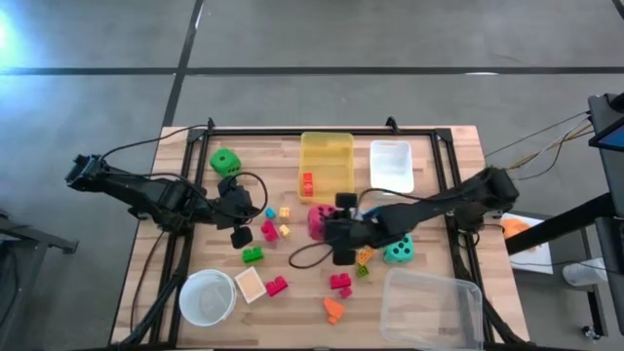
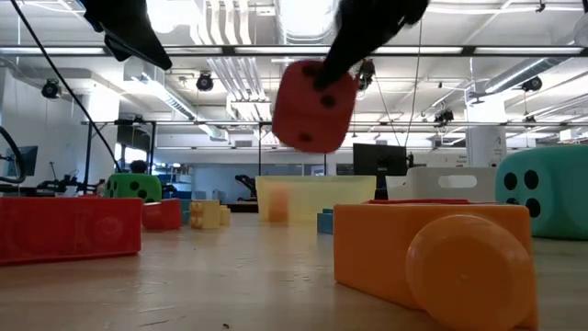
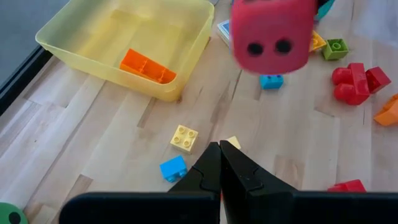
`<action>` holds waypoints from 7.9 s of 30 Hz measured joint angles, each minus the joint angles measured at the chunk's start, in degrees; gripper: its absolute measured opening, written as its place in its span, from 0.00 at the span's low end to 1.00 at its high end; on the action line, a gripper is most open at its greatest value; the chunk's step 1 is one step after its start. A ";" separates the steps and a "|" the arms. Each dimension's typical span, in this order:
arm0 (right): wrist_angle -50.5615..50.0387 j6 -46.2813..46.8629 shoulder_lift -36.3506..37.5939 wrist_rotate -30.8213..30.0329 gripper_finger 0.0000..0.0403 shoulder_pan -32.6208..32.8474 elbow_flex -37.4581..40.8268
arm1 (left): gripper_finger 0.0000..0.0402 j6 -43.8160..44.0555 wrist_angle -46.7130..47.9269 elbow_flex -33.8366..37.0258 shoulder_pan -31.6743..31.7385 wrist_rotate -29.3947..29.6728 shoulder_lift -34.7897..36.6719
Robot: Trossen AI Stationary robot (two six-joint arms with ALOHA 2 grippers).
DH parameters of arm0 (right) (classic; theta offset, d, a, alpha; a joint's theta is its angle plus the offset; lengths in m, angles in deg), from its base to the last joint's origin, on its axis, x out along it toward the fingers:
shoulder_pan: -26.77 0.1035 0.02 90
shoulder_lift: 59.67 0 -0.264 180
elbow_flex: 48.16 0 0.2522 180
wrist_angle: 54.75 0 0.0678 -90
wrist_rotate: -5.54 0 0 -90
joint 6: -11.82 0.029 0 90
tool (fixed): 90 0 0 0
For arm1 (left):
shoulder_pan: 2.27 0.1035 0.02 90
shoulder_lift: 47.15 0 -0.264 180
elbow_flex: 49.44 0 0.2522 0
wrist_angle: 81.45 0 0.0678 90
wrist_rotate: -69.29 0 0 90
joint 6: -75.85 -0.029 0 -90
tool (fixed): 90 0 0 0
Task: Pick & Place Toys
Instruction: Put the red dice into the transparent bin, then put the red game piece into the yellow bin
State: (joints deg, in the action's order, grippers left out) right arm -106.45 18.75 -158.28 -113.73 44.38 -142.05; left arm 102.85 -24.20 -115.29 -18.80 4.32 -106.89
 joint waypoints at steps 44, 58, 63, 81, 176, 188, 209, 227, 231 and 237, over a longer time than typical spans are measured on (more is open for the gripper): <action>-19.29 56.77 20.22 20.34 0.19 34.75 0.68 | 0.00 0.02 0.02 0.02 -0.02 0.01 0.00; -20.37 54.38 8.81 20.78 0.18 35.30 0.70 | 0.00 0.02 0.02 0.02 -0.02 0.00 0.00; -22.03 54.78 7.18 20.78 0.18 35.43 0.77 | 0.00 0.02 0.02 0.02 -0.02 0.02 0.00; -21.02 53.90 0.80 20.78 0.17 36.93 3.78 | 0.00 0.02 0.02 0.02 -0.02 0.00 -0.02; -43.11 64.20 0.72 11.25 0.84 36.48 -17.89 | 0.00 0.02 0.02 0.02 -0.02 0.00 0.00; -51.56 53.22 0.72 4.58 0.84 29.37 -24.74 | 0.00 0.02 0.02 0.02 0.00 0.00 0.00; -30.69 15.08 0.29 18.22 0.84 8.67 -16.57 | 0.00 0.02 0.02 0.02 -0.02 0.00 0.00; -6.31 9.16 0.24 26.15 0.84 5.82 4.16 | 0.00 0.02 0.02 0.02 0.00 0.00 0.00; -3.71 9.28 0.24 28.28 0.84 4.73 5.61 | 0.00 0.02 0.02 0.02 0.00 0.00 -0.01; -2.61 10.92 0.24 29.45 0.84 3.63 5.68 | 0.00 0.02 0.03 0.02 -0.01 0.00 -0.01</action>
State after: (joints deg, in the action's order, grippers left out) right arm -109.06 29.67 -158.04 -84.29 48.01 -136.37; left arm 102.88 -24.17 -115.27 -18.81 4.32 -106.91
